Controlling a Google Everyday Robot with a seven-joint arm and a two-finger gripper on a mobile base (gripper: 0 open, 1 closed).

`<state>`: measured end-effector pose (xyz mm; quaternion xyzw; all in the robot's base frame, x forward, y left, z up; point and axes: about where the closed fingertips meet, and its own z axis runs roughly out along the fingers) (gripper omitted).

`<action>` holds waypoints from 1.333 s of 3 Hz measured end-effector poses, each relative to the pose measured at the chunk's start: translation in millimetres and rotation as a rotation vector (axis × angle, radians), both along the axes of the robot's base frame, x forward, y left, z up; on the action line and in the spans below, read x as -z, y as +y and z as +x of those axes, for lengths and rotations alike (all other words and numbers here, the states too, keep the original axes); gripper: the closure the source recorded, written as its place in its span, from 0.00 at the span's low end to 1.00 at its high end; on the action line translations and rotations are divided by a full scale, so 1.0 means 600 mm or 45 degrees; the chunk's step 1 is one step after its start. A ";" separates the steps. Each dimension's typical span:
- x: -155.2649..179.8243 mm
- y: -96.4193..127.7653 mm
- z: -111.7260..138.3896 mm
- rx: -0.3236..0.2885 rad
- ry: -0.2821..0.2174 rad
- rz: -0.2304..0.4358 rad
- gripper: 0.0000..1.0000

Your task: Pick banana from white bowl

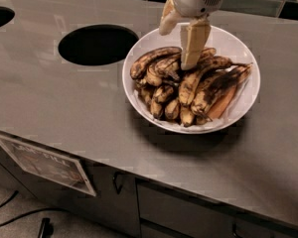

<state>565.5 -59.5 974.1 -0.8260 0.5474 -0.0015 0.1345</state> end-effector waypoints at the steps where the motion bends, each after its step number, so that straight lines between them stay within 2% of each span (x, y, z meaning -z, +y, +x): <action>1: -0.003 0.010 0.014 -0.028 -0.008 -0.002 0.34; 2: -0.002 0.024 0.029 -0.065 -0.013 0.002 0.41; 4: 0.013 0.039 0.031 -0.118 0.028 0.024 0.35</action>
Offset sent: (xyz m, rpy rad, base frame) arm -0.0223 -0.0112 -0.0072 -0.1205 0.1895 0.1083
